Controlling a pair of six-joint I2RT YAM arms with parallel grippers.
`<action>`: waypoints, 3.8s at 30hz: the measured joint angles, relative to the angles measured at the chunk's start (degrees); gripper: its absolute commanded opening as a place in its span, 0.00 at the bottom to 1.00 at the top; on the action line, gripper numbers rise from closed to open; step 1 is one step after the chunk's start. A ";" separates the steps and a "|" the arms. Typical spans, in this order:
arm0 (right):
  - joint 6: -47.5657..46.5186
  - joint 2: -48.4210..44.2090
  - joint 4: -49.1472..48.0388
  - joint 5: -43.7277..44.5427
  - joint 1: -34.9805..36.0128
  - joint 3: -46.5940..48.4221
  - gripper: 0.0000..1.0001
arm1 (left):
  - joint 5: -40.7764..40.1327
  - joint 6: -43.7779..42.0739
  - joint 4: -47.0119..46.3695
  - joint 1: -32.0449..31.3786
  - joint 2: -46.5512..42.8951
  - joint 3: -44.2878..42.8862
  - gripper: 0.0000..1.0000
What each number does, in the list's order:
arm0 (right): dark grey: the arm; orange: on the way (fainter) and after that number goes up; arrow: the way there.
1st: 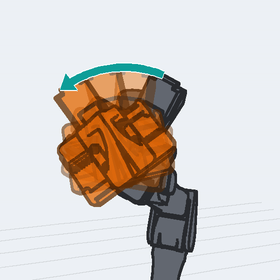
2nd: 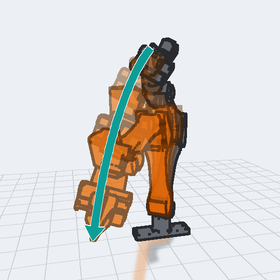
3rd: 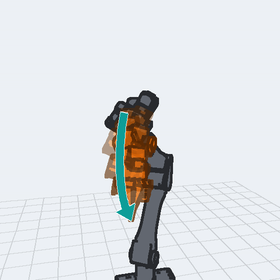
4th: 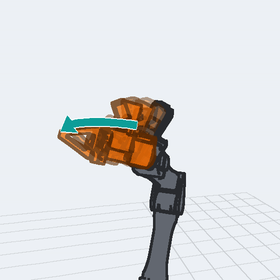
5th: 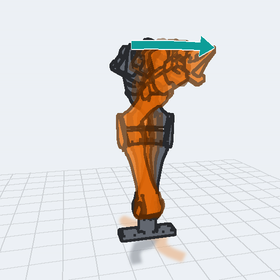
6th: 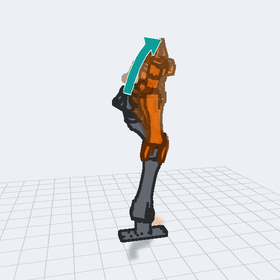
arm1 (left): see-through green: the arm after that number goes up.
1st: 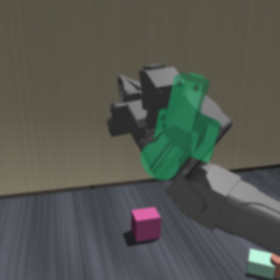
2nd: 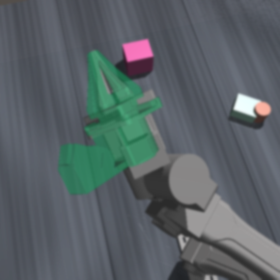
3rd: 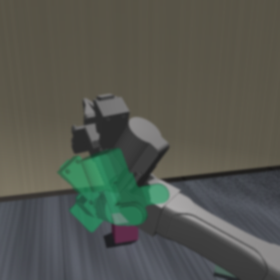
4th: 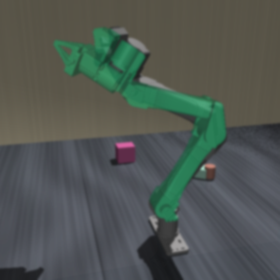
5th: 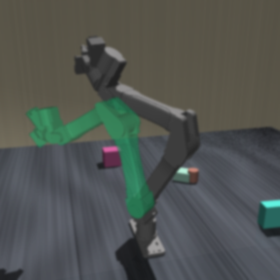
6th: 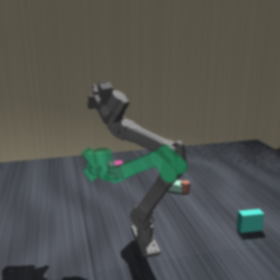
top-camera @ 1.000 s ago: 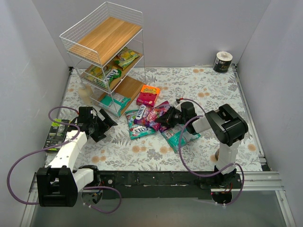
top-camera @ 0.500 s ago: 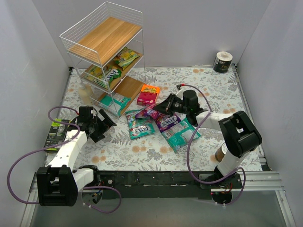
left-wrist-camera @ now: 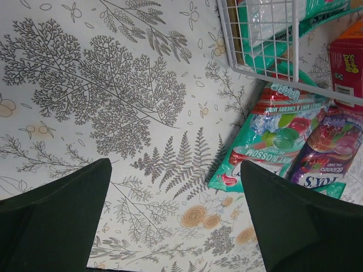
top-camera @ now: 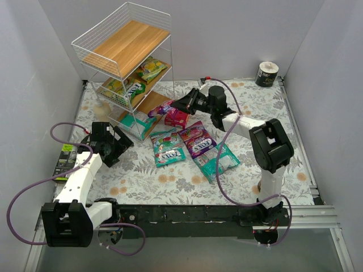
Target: Place and organize the candy bags onto the shelf
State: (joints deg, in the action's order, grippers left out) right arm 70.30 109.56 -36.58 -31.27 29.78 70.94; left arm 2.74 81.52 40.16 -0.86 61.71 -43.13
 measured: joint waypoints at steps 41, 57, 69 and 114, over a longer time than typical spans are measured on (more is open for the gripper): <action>4.44 43.52 15.96 12.50 6.95 49.77 0.07 | 0.02 3.41 7.48 0.00 -2.03 -2.03 0.98; 0.00 42.60 22.36 9.01 6.51 49.70 0.03 | 0.09 3.37 7.17 0.00 -1.97 -1.68 0.98; -2.78 41.97 24.02 4.00 6.71 48.83 0.07 | 0.46 3.34 6.51 0.00 -1.68 -1.38 0.98; -11.80 32.52 27.58 5.60 10.78 39.78 0.62 | 1.33 2.84 5.25 0.00 -0.55 -1.14 0.98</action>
State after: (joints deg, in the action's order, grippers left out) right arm 58.50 142.08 -8.99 -25.67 40.56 110.72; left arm 4.08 84.36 45.41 -0.86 61.17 -44.27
